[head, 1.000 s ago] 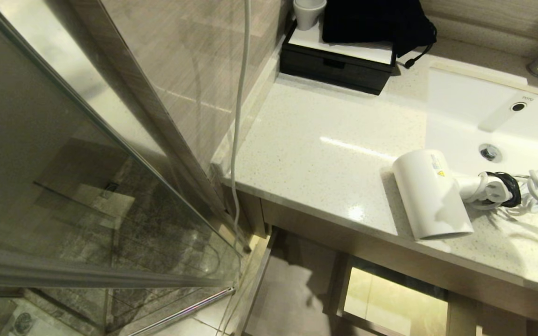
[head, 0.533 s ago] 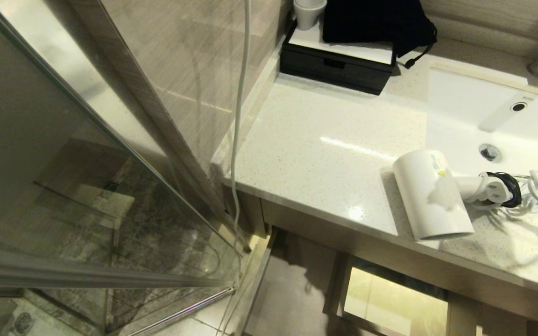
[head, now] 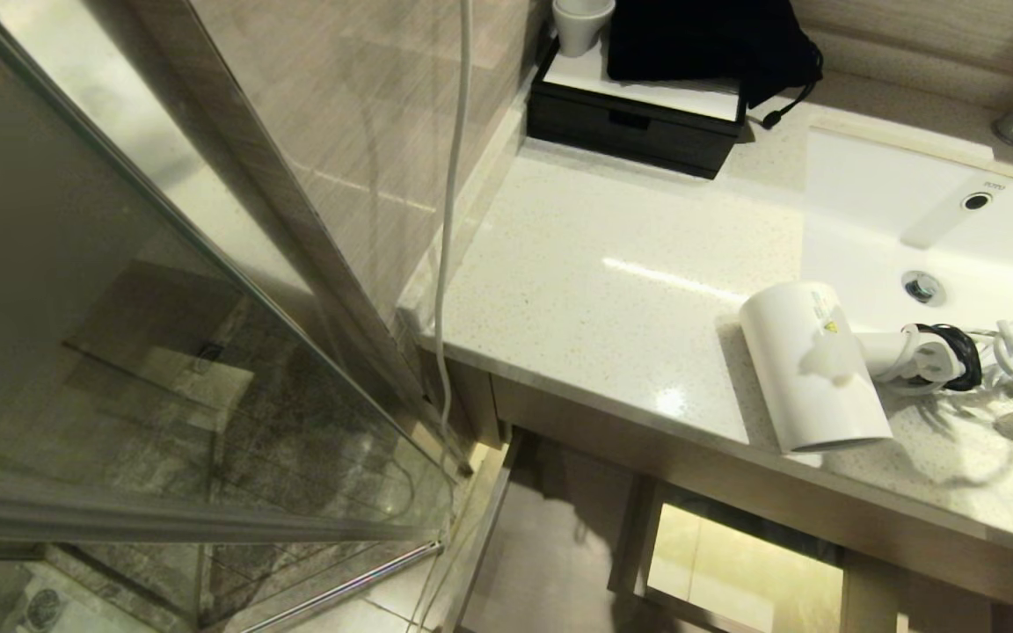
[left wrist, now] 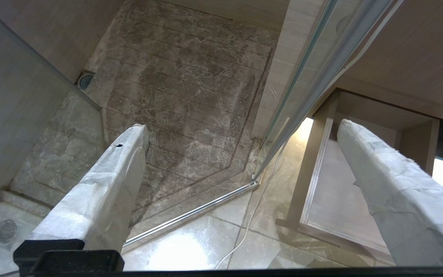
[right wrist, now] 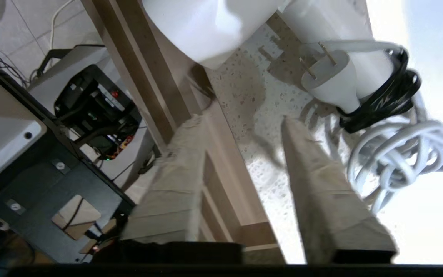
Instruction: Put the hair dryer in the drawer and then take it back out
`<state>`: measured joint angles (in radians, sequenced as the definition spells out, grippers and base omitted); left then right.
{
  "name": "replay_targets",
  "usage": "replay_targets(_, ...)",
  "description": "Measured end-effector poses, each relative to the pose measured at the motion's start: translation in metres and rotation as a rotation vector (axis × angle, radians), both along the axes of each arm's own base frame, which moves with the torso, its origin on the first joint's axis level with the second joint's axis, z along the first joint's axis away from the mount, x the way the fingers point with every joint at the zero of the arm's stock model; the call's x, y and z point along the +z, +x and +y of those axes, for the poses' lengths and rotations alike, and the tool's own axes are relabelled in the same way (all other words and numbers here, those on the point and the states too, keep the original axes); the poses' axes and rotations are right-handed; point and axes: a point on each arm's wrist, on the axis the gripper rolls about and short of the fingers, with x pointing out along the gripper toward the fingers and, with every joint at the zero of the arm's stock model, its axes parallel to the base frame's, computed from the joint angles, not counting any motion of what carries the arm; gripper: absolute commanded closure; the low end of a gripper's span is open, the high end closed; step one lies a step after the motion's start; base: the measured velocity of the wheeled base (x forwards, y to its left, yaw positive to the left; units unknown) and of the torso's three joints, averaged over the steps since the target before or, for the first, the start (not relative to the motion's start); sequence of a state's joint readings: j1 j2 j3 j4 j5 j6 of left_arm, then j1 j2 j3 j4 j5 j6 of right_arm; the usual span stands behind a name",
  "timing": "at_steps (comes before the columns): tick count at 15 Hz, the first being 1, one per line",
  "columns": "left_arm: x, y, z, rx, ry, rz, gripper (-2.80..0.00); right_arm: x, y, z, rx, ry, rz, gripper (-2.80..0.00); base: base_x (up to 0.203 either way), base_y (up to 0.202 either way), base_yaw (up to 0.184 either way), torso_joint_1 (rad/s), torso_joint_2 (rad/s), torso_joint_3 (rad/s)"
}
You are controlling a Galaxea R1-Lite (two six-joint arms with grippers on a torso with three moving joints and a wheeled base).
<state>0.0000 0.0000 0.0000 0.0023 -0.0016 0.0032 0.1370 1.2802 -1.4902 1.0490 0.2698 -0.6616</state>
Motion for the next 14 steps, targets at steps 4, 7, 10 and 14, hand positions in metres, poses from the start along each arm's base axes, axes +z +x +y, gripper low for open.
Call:
replay_targets(4,0.0,0.0,0.0,0.0,0.0,0.0,-2.8,0.0,0.003,0.0,0.038,-0.019,-0.012,-2.8,0.0,0.0,0.0,0.0,0.0,0.0)
replay_targets(7,0.0,0.0,0.0,0.0,0.0,-0.001,-2.8,0.003,0.005,0.002,0.084,0.03,-0.045,-2.8,0.0,0.0,0.0,0.0,0.0,0.0)
replay_targets(10,0.0,0.0,0.0,0.0,0.0,0.0,-2.8,0.003,0.007,0.005,0.296,0.075,-0.089,-2.8,0.0,0.0,0.0,0.0,0.0,0.0)
replay_targets(14,0.0,0.0,0.0,0.0,0.0,-0.001,-2.8,0.0,0.011,0.005,0.46,0.093,-0.139,-2.8,0.0,0.0,0.0,0.0,0.0,0.0)
